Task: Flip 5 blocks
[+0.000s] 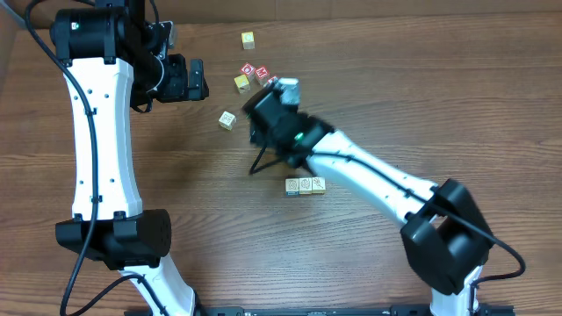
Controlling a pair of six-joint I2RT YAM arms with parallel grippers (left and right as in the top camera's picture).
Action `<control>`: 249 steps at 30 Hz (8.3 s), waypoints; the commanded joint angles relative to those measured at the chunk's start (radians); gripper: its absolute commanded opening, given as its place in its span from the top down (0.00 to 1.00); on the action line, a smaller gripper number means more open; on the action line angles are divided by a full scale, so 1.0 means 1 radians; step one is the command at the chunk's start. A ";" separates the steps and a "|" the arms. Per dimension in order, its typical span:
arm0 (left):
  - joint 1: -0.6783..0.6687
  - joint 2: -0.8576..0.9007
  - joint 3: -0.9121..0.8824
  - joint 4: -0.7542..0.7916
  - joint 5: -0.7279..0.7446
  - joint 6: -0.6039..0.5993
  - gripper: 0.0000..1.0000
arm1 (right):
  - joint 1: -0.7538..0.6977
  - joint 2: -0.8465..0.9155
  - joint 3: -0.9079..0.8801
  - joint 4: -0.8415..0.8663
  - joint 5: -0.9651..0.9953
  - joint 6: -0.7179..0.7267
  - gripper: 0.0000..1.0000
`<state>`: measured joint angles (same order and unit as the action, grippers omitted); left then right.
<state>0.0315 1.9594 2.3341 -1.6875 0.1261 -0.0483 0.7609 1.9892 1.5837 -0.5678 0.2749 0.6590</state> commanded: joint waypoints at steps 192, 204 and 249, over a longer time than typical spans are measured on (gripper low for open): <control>-0.006 0.010 -0.004 -0.002 -0.006 0.011 0.00 | 0.186 0.073 0.051 -0.321 -0.326 -0.039 0.87; -0.006 0.010 -0.004 -0.002 -0.006 0.012 0.00 | 0.187 0.078 -0.021 -0.422 -0.268 0.000 0.96; -0.006 0.010 -0.004 -0.002 -0.006 0.011 0.00 | 0.144 0.016 0.074 -0.466 -0.174 -0.019 0.96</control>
<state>0.0315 1.9594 2.3341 -1.6875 0.1257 -0.0483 0.9348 2.0918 1.5925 -1.0306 0.1074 0.6502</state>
